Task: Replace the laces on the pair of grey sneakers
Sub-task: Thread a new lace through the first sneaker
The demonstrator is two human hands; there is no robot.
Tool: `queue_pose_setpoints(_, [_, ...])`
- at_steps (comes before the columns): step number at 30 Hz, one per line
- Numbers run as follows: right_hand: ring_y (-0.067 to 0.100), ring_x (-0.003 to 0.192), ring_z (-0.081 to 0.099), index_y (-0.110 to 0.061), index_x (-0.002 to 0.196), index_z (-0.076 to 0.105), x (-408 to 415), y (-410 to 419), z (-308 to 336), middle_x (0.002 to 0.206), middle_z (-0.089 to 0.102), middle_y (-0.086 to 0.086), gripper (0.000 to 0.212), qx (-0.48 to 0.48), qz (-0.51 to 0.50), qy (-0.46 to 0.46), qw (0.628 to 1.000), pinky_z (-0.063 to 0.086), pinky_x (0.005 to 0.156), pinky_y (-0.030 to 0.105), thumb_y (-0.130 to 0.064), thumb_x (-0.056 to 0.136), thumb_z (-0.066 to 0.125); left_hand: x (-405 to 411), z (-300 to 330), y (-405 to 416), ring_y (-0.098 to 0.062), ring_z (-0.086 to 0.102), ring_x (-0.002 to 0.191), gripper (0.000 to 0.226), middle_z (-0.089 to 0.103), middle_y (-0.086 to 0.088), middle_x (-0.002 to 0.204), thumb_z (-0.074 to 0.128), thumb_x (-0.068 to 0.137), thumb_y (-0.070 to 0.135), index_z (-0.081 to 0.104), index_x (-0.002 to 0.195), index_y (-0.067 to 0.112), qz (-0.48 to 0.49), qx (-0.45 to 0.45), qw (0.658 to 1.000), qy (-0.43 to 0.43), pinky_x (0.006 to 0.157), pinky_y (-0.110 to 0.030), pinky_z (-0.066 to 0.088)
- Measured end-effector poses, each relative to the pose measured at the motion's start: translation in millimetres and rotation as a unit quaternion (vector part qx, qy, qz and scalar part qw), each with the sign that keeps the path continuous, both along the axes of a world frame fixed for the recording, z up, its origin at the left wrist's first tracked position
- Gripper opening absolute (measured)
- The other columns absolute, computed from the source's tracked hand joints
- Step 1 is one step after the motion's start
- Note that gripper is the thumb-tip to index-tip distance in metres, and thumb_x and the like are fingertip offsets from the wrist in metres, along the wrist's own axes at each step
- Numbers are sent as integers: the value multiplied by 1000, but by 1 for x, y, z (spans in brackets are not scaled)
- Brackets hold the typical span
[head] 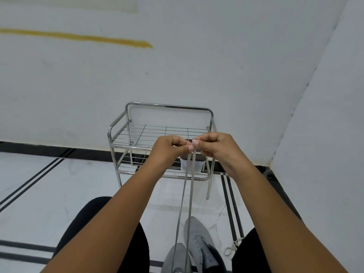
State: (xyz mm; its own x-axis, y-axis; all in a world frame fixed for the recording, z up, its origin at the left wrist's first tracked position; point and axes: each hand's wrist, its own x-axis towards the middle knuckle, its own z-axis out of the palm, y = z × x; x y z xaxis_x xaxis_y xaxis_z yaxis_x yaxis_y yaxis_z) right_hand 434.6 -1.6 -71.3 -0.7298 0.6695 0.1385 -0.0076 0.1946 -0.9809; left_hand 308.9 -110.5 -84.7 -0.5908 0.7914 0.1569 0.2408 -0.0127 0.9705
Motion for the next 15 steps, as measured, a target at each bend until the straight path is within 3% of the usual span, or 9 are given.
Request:
queue_pose_setpoints(3, [13, 86, 68, -6, 94, 73, -1, 1, -1, 85, 72, 1, 15, -9, 13, 4, 1000, 54, 81, 28, -16, 83, 74, 1, 1, -1, -8, 71, 73, 6, 74, 1, 76, 79, 76, 17, 73, 79, 17, 2, 1, 1000, 6, 76, -21, 53])
queue_pose_setpoints(7, [16, 89, 68, -10, 95, 72, -2, 0, -2, 87, 72, 5, 12, -11, 23, 6, 1000, 53, 80, 27, -18, 86, 72, 3, 1, -1, -1, 69, 69, 7, 73, 3, 75, 78, 77, 16, 73, 81, 15, -4, 6, 1000, 18, 66, -10, 49])
queue_pose_setpoints(11, [23, 96, 69, -10, 97, 73, -1, 2, -2, 92, 74, 9, 16, -8, 15, 4, 1000, 53, 82, 28, -20, 84, 73, 5, 2, -1, 4, 66, 65, 9, 71, 3, 75, 76, 80, 15, 73, 87, 10, -13, 4, 999, 34, 59, -4, 45])
queue_pose_setpoints(15, [19, 91, 68, -11, 96, 73, -1, 2, -2, 90, 74, 7, 15, 7, 21, -8, 1000, 52, 79, 26, -22, 86, 72, 7, 3, -1, 8, 63, 61, 14, 70, 4, 75, 74, 83, 18, 73, 91, 6, -18, -4, 998, 54, 56, -2, 43])
